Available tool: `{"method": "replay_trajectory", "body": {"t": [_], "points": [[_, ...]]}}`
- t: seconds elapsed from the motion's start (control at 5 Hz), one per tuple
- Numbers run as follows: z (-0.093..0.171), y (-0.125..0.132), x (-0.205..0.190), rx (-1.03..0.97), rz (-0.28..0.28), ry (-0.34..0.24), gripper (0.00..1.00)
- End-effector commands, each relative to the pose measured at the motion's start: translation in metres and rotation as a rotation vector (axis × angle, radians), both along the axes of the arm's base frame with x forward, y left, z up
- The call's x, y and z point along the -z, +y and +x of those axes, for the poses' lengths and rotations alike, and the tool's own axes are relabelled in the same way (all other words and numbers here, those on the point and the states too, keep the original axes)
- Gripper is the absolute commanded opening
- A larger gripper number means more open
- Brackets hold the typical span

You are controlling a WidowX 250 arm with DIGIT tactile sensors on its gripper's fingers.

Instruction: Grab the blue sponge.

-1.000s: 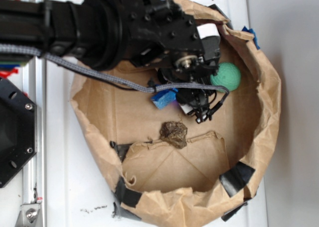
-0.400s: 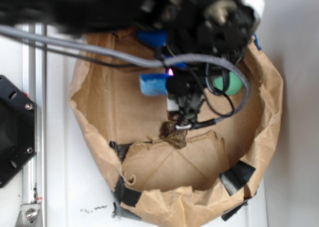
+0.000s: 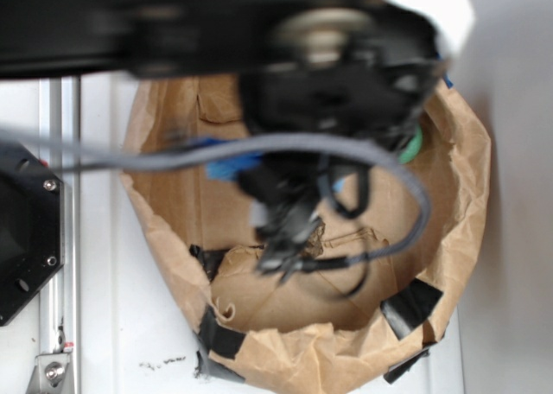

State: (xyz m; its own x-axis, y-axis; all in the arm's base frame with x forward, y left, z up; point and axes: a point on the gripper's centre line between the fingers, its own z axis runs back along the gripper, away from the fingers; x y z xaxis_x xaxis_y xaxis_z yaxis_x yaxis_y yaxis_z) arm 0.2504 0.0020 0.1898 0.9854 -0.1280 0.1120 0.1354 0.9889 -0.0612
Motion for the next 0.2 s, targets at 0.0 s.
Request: {"method": "replay_trajectory", "body": {"t": [0.0], "points": [[-0.0014,0.0044,-0.0192,-0.033,-0.008,-0.088,0.00]]}}
